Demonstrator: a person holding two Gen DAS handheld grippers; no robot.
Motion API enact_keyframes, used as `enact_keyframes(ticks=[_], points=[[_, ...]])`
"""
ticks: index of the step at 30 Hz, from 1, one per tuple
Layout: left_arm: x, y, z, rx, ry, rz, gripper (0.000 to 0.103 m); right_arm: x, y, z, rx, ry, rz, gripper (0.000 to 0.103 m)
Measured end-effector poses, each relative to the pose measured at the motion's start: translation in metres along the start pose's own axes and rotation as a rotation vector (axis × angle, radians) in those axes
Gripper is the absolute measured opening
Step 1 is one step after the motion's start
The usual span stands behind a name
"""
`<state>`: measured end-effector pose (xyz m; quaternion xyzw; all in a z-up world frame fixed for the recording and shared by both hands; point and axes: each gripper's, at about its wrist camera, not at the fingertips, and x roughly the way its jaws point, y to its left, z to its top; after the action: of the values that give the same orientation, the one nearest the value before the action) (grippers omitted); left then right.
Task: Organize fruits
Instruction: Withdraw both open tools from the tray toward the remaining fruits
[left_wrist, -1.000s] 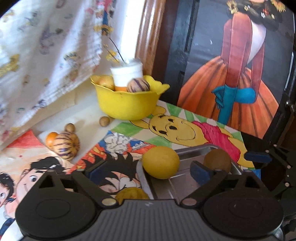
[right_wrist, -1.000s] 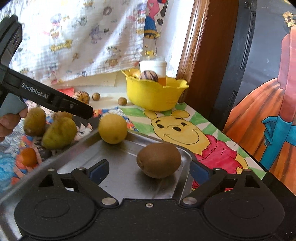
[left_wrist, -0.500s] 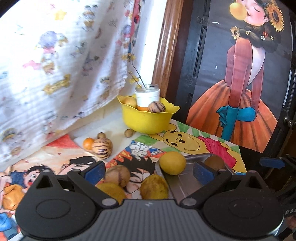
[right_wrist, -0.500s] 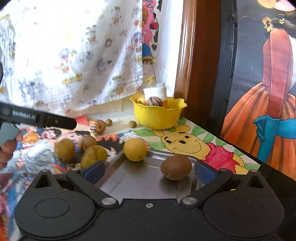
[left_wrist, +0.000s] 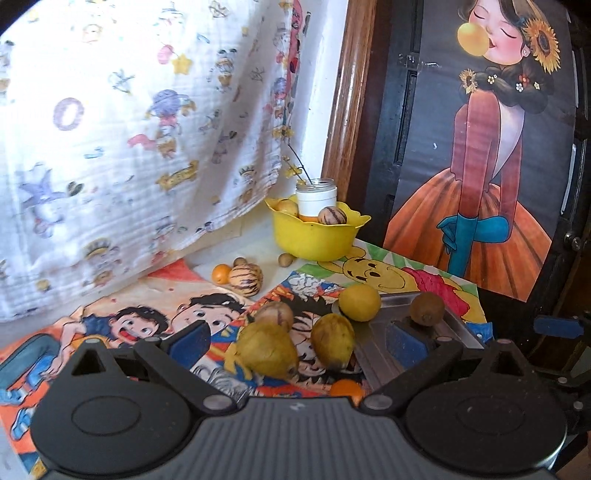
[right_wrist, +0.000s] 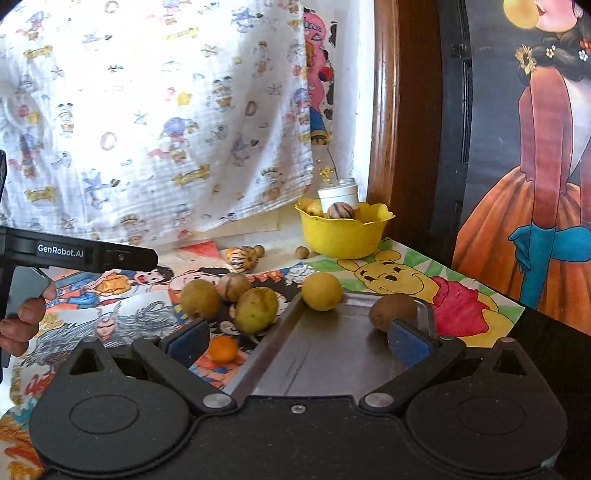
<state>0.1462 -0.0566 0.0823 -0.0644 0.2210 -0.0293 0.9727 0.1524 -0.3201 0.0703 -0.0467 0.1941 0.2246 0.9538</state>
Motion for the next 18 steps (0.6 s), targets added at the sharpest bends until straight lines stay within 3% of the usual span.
enact_keyframes(ticks=[18], points=[[-0.045, 0.024, -0.053, -0.02, 0.036, 0.032, 0.103, -0.035, 0.036, -0.04, 0.055, 0.025, -0.033, 0.102]])
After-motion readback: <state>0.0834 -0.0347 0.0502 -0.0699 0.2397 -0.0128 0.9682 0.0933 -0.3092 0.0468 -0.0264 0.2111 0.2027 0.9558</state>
